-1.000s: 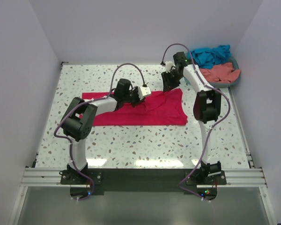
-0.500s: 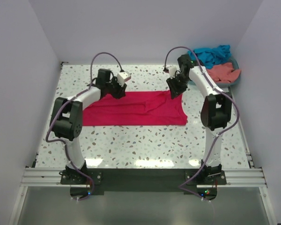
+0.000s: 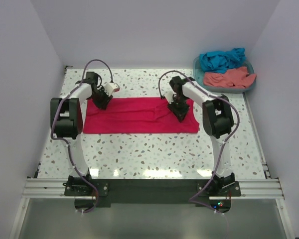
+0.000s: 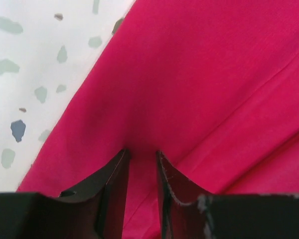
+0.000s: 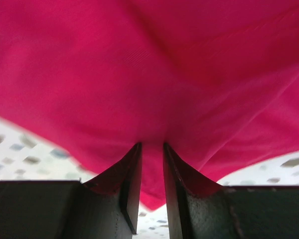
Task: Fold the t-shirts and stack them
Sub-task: Fold the tshirt
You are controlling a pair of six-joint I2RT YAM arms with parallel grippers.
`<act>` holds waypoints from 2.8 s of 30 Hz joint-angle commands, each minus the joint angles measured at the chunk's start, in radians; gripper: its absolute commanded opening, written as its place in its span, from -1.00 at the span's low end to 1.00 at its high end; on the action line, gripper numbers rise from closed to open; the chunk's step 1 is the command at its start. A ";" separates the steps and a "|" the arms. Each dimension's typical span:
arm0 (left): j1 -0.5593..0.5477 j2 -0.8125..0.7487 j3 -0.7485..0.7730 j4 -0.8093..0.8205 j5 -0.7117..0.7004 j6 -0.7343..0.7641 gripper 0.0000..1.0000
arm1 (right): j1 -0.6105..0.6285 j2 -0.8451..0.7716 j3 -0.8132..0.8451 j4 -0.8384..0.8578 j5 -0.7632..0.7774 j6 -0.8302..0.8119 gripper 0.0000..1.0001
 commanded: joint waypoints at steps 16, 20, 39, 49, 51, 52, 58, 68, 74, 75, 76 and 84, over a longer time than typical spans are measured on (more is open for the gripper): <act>0.110 -0.382 -0.395 -0.042 0.075 0.040 -0.21 | 0.002 0.436 0.631 0.552 0.435 -0.232 -0.13; 0.055 -0.444 -0.308 -0.083 0.146 0.084 -0.16 | 0.002 0.282 0.505 0.716 0.381 -0.229 0.16; -0.398 -0.262 -0.391 -0.024 -0.171 0.236 -0.33 | -0.082 -0.052 0.353 0.300 0.105 0.127 0.43; -0.658 -0.238 -0.485 -0.073 -0.099 0.181 -0.44 | -0.211 -0.144 0.218 0.238 0.071 0.143 0.40; -0.734 -0.220 -0.427 -0.083 -0.044 0.114 -0.44 | -0.217 -0.164 0.195 0.237 0.073 0.133 0.39; -0.805 -0.209 -0.397 -0.083 0.008 0.086 -0.44 | -0.222 -0.169 0.177 0.235 0.073 0.129 0.39; -0.939 -0.104 -0.068 -0.071 0.200 -0.147 -0.37 | -0.226 -0.169 0.163 0.208 0.048 0.120 0.35; -0.604 -0.165 0.121 0.108 0.389 -0.405 -0.24 | -0.214 -0.054 0.258 0.132 -0.102 0.147 -0.11; -0.426 0.011 0.202 0.228 0.348 -0.612 -0.28 | -0.141 0.050 0.318 0.177 -0.131 0.190 -0.51; -0.410 0.033 0.214 0.242 0.325 -0.646 -0.29 | -0.128 0.061 0.325 0.181 -0.119 0.189 -0.55; -0.404 0.054 0.228 0.249 0.280 -0.672 -0.31 | -0.111 0.073 0.330 0.186 -0.110 0.187 -0.59; -0.381 0.163 0.204 0.380 0.229 -0.821 -0.47 | -0.062 0.193 0.364 0.260 0.070 0.155 -0.72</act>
